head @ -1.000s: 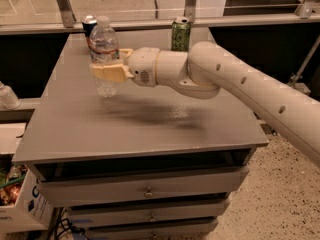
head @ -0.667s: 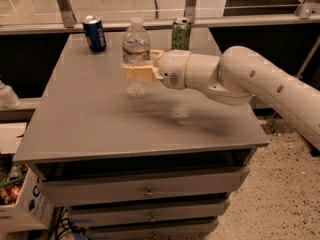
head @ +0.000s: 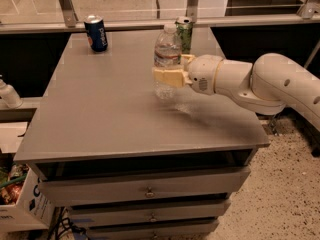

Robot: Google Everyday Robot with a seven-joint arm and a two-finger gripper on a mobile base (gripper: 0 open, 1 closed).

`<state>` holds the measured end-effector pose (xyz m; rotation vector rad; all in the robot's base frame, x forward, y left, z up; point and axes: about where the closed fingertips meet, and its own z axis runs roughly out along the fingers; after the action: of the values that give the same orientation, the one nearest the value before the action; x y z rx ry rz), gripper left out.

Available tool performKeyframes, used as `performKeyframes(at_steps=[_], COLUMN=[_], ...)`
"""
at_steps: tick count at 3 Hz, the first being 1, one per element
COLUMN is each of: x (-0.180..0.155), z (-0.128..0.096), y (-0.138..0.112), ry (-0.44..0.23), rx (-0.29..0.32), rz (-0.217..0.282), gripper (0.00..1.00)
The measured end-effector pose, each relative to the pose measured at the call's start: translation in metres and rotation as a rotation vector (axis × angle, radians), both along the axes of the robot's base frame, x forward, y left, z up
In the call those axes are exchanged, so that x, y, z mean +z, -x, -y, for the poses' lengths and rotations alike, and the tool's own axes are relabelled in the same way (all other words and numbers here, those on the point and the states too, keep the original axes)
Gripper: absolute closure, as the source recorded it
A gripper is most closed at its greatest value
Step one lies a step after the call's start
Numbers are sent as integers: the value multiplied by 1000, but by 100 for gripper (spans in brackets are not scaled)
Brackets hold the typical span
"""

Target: Move water bottle near green can

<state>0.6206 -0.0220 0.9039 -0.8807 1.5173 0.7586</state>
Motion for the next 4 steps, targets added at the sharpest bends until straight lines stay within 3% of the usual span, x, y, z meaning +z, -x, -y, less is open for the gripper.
performKeyframes(at_steps=[1, 3, 4], x=[4, 20, 32], z=[18, 91, 118], y=[-21, -88, -115], ry=[11, 33, 43], rx=[-48, -237, -297], rz=[30, 126, 164], gripper=[100, 100, 100])
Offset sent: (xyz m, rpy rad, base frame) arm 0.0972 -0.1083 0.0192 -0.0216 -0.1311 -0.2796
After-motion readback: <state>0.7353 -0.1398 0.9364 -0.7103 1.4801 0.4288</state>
